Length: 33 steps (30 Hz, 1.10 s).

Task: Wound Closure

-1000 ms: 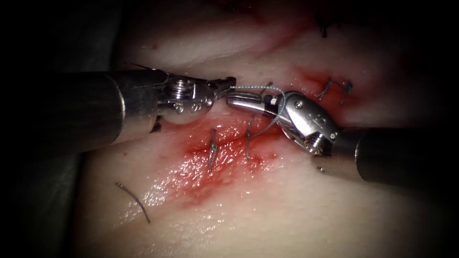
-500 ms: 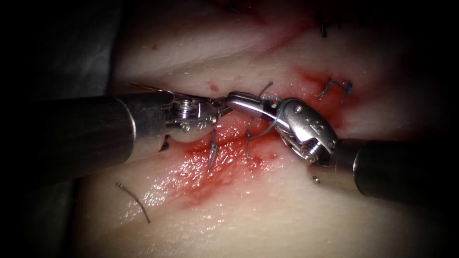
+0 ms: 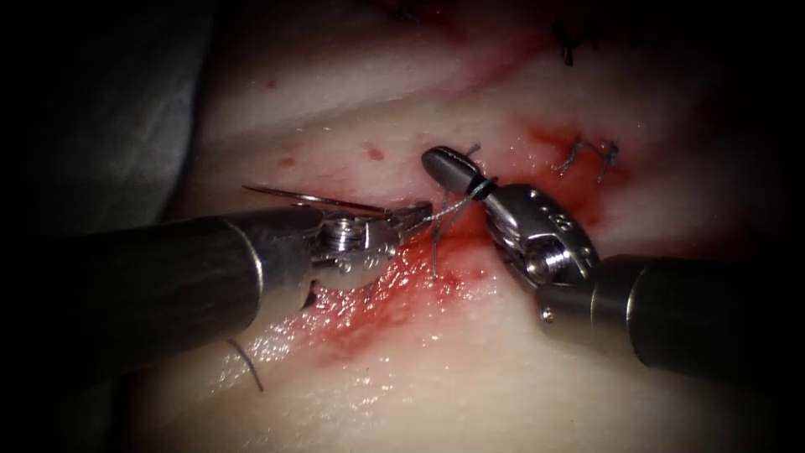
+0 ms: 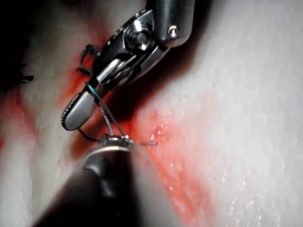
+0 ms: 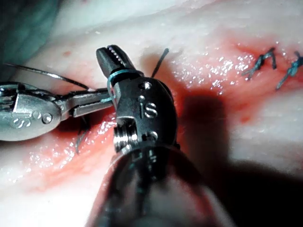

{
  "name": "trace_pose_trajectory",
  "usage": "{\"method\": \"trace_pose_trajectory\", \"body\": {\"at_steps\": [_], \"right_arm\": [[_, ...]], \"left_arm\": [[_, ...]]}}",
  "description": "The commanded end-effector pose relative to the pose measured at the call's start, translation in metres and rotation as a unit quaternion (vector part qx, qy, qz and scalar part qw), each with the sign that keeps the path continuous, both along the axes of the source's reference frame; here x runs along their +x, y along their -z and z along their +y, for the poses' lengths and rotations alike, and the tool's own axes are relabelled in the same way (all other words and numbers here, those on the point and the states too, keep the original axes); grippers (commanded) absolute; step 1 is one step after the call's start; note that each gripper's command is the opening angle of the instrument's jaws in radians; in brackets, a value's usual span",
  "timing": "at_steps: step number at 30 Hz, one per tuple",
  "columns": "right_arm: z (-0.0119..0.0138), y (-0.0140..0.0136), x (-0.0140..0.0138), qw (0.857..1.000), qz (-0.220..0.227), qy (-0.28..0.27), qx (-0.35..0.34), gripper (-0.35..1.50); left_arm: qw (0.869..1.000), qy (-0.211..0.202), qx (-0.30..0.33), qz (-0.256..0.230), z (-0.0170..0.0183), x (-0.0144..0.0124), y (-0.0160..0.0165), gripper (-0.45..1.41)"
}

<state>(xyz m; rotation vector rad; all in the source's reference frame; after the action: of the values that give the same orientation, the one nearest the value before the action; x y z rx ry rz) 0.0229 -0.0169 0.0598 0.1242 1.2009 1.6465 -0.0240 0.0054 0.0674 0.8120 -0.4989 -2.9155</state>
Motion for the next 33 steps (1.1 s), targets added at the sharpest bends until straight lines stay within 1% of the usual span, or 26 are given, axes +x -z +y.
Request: {"method": "trace_pose_trajectory", "body": {"at_steps": [1,3,5,6,8,14,18,24,27,31,33], "right_arm": [[-0.0004,-0.0009,0.0005,1.000,0.005,-0.014,0.013,0.49],[-0.0006,-0.0015,0.0000,0.999,0.005,-0.032,0.034,0.54],[-0.0007,-0.0020,-0.0003,0.998,0.000,-0.043,0.043,0.74],[-0.0008,-0.0025,-0.0006,0.997,-0.001,-0.060,0.051,0.86],[-0.0012,-0.0030,-0.0007,0.996,0.001,-0.071,0.056,0.96],[-0.0024,-0.0040,-0.0003,0.994,0.010,-0.067,0.080,0.94],[-0.0026,-0.0046,-0.0002,0.993,0.030,-0.064,0.099,0.98],[-0.0028,-0.0056,-0.0002,0.984,0.064,-0.091,0.140,0.98],[-0.0031,-0.0063,-0.0002,0.978,0.079,-0.105,0.164,1.09],[-0.0036,-0.0071,-0.0002,0.972,0.098,-0.120,0.179,1.16],[-0.0038,-0.0072,-0.0001,0.970,0.104,-0.123,0.183,1.16]], "left_arm": [[1.000,-0.001,0.001,-0.002,-0.0001,-0.0007,-0.0006,-0.45],[1.000,0.000,0.001,-0.002,-0.0002,-0.0011,-0.0005,-0.45],[1.000,0.001,0.003,-0.004,-0.0001,-0.0015,-0.0003,-0.45],[1.000,0.001,0.004,-0.005,0.0001,-0.0018,-0.0001,-0.45],[1.000,0.002,0.006,-0.006,0.0004,-0.0020,0.0001,-0.45],[1.000,0.006,0.010,-0.008,0.0012,-0.0024,0.0002,-0.45],[1.000,0.006,0.008,-0.005,0.0012,-0.0028,0.0000,-0.45],[1.000,0.001,0.005,-0.003,0.0014,-0.0029,-0.0002,-0.45],[1.000,-0.002,0.003,-0.003,0.0016,-0.0027,-0.0004,-0.45],[1.000,-0.003,0.003,-0.004,0.0016,-0.0025,-0.0005,-0.45],[1.000,-0.004,0.003,-0.004,0.0016,-0.0024,-0.0004,-0.45]]}}
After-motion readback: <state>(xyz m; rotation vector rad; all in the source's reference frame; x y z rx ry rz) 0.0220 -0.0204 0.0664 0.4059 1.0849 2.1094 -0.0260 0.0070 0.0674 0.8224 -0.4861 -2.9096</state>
